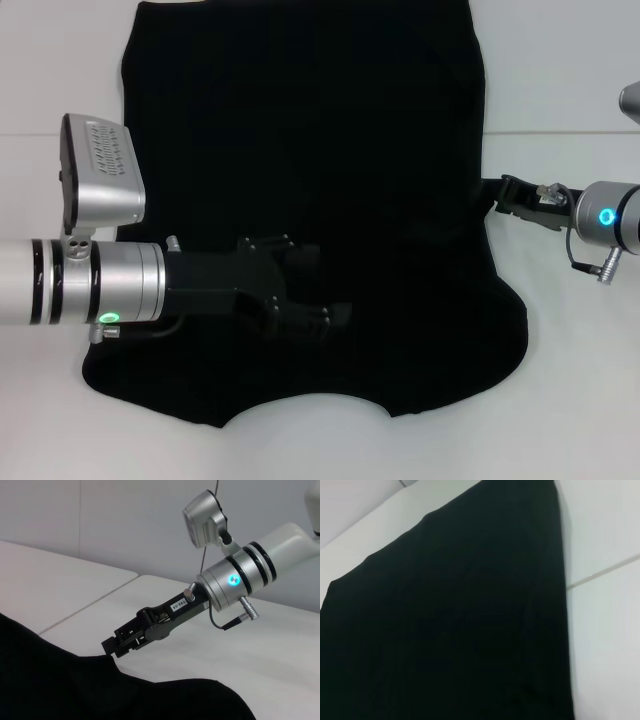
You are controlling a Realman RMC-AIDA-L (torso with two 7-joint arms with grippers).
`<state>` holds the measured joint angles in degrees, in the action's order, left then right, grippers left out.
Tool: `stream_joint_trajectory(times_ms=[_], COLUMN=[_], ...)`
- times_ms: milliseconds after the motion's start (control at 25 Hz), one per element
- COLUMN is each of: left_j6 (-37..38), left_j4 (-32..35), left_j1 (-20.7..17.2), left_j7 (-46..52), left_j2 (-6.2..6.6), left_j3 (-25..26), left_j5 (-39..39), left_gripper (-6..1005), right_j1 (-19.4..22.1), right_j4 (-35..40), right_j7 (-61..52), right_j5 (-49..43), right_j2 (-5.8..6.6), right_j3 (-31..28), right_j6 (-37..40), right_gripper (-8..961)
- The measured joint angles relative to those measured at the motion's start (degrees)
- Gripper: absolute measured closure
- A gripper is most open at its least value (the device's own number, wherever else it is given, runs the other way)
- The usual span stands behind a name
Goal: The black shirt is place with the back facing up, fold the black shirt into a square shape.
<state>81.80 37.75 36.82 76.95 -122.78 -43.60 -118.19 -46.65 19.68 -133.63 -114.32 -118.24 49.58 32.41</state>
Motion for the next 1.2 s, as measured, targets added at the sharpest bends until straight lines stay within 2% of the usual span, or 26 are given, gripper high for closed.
stream_joint_trajectory(times_ms=[320, 680, 1200], left_j6=[0.03, 0.03, 0.02], left_j4=[0.39, 0.28, 0.40], left_j1=[0.00, 0.00, 0.00], left_j7=[0.70, 0.74, 0.75], left_j2=[0.00, 0.00, 0.29], left_j3=[0.00, 0.00, 1.20], left_j5=[0.06, 0.07, -0.09], left_gripper=[65, 64, 64], right_j1=[-0.20, -1.04, -2.08], right_j4=[-0.61, -1.65, -2.90], right_j7=[-0.29, -0.17, 0.35], right_j5=[0.19, 0.25, 0.24], right_j2=[-0.05, -1.58, -1.81], right_j3=[-0.24, -0.14, 0.06], right_j6=[-2.07, -6.87, -7.73], right_gripper=[460, 467, 479])
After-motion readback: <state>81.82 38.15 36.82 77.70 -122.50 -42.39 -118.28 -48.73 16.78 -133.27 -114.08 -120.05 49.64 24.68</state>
